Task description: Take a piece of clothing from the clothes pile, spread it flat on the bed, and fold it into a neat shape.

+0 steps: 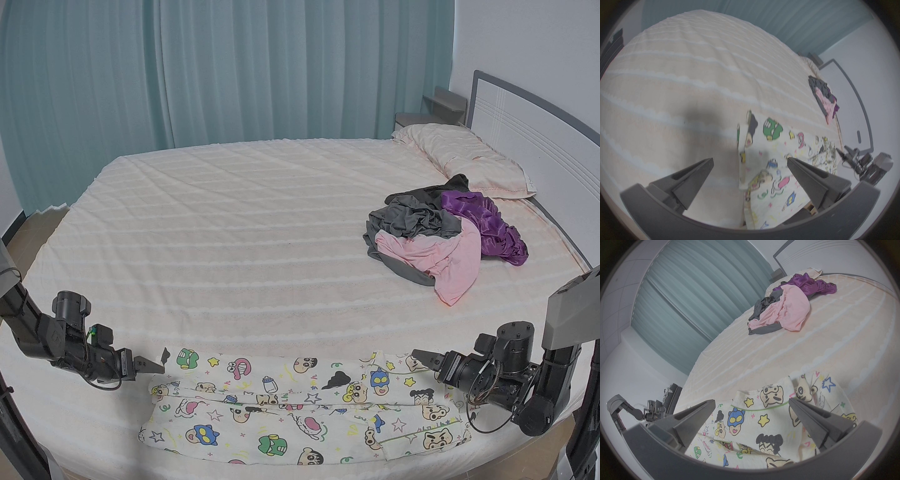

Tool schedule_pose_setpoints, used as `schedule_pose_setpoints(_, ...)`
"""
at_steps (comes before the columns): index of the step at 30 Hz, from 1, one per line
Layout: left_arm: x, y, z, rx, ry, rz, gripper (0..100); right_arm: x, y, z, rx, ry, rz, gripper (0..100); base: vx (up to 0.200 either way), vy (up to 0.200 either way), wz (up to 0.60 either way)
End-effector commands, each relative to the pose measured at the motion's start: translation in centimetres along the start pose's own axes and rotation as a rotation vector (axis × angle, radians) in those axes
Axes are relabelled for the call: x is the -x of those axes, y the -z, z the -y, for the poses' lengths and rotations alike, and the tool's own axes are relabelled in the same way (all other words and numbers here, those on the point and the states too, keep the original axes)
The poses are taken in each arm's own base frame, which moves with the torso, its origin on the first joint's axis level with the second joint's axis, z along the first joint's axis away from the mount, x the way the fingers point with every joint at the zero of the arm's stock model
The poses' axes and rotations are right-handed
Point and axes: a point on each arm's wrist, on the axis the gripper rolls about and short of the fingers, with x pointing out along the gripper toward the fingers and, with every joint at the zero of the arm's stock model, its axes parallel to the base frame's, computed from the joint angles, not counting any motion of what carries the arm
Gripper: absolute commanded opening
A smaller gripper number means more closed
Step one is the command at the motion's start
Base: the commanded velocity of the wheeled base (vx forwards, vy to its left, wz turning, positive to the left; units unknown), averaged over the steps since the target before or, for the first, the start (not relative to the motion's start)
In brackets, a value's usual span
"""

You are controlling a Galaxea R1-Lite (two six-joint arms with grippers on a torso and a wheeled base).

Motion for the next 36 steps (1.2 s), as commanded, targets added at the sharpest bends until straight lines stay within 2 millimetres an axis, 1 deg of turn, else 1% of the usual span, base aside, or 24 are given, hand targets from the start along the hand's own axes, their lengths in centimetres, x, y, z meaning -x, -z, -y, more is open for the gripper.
schedule_pose_setpoints(1,0.2,1.7,1.3,-0.046,-0.018,-0.051,100,0.5,-0.5,-0.1,-0.003,-0.007,0.026,100,0.000,0.000,0.00)
schedule_pose_setpoints(3,0.1,1.8,1.5,-0.050,-0.035,-0.056,100,0.6,-0.5,-0.1,-0.003,-0.006,0.024,100,0.000,0.000,0.00)
schedule_pose_setpoints(5,-0.5,2.1,2.2,-0.071,-0.034,-0.083,100,0.6,-0.6,-0.1,-0.004,-0.007,0.028,100,0.000,0.000,0.00)
schedule_pose_setpoints(8,-1.2,2.4,2.5,-0.079,-0.026,-0.111,100,0.6,-0.6,-0.1,-0.004,-0.009,0.030,100,0.000,0.000,0.00)
schedule_pose_setpoints(14,-2.3,2.5,2.0,-0.072,-0.028,-0.139,100,0.7,-0.5,0.0,-0.004,-0.004,0.024,100,0.000,0.000,0.00)
schedule_pose_setpoints(19,-2.6,2.5,1.9,-0.070,-0.029,-0.143,100,0.7,-0.5,0.0,-0.002,-0.004,0.024,100,0.000,0.000,0.00)
schedule_pose_setpoints(23,-3.6,2.3,2.0,-0.096,-0.017,-0.128,100,0.7,-0.5,0.0,-0.004,-0.005,0.023,100,0.000,0.000,0.00)
schedule_pose_setpoints(26,-3.8,2.2,2.2,-0.101,-0.012,-0.128,100,0.7,-0.5,0.0,-0.006,-0.004,0.022,100,0.000,0.000,0.00)
schedule_pose_setpoints(32,-4.1,2.0,3.2,-0.067,0.013,-0.125,100,0.6,-0.4,0.0,-0.007,-0.003,0.017,100,0.000,0.000,0.00)
schedule_pose_setpoints(35,-4.2,2.0,3.3,-0.065,0.017,-0.126,100,0.6,-0.4,0.0,-0.009,-0.004,0.017,100,0.000,0.000,0.00)
schedule_pose_setpoints(36,-4.2,2.0,3.4,-0.066,0.023,-0.131,0,0.6,-0.4,0.0,-0.009,-0.004,0.017,100,0.000,0.000,0.00)
